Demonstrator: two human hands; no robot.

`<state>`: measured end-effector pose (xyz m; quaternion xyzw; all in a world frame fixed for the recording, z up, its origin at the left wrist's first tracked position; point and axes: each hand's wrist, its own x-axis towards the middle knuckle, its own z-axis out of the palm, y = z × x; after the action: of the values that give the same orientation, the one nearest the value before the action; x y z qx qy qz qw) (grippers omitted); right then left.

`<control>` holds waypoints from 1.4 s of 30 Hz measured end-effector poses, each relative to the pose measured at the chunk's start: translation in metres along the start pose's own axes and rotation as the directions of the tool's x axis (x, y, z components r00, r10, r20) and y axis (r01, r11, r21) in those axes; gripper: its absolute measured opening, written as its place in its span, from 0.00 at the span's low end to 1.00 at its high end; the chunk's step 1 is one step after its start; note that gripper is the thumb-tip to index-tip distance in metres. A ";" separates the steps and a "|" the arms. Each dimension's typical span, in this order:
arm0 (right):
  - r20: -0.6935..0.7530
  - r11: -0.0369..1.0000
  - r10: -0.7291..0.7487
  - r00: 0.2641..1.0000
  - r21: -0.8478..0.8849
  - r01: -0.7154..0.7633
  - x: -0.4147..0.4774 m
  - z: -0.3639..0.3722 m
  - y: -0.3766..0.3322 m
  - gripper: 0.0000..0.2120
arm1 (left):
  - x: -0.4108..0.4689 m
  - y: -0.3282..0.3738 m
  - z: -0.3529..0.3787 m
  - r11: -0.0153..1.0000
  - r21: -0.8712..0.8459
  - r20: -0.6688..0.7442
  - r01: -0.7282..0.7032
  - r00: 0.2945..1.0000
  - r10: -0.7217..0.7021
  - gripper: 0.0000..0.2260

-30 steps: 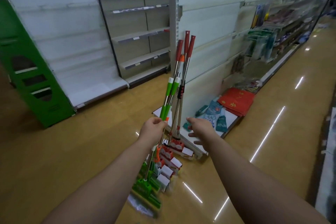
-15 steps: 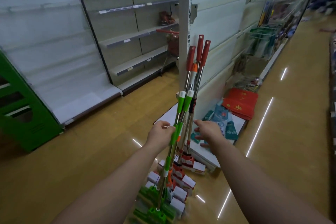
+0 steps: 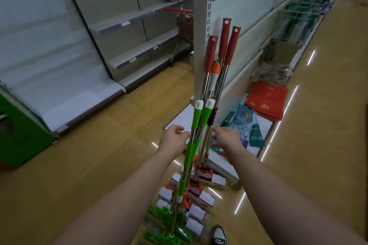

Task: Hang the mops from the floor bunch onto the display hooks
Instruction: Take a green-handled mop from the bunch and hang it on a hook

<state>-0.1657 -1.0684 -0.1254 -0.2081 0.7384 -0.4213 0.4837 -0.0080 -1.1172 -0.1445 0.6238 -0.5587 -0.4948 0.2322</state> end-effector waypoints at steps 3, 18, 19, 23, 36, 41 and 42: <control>0.021 1.000 0.022 1.000 -0.002 -0.022 0.042 -0.004 -0.009 0.21 | 0.038 0.009 0.017 0.999 0.021 -0.009 0.033 0.999 -0.033 0.16; 0.103 0.993 0.082 0.991 -0.092 -0.073 0.180 -0.011 -0.016 0.13 | 0.177 -0.008 0.081 0.961 0.163 0.006 0.222 0.974 -0.226 0.24; 0.106 0.992 0.078 0.991 -0.109 -0.067 0.185 -0.010 -0.014 0.14 | 0.181 -0.011 0.084 0.962 0.160 0.026 0.220 0.974 -0.227 0.26; 0.132 0.987 0.077 0.988 -0.152 -0.056 0.196 -0.006 -0.007 0.11 | 0.191 -0.018 0.091 0.971 0.118 0.080 0.207 0.973 -0.217 0.28; 0.195 0.977 0.019 0.981 -0.213 0.023 0.195 0.016 -0.003 0.21 | 0.174 -0.023 0.087 0.980 0.068 0.039 0.185 0.981 -0.188 0.21; 0.217 0.971 -0.014 0.976 -0.232 0.065 0.190 0.022 -0.003 0.24 | 0.164 -0.027 0.083 0.983 0.054 0.014 0.176 0.984 -0.177 0.17; 0.224 0.970 -0.019 0.974 -0.234 0.073 0.189 0.024 -0.003 0.25 | 0.162 -0.028 0.082 0.983 0.053 0.010 0.174 0.985 -0.174 0.17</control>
<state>-0.2291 -1.2151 -0.2287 -0.3276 0.7208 -0.3143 0.5238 -0.0852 -1.2384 -0.2592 0.6725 -0.5164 -0.5029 0.1678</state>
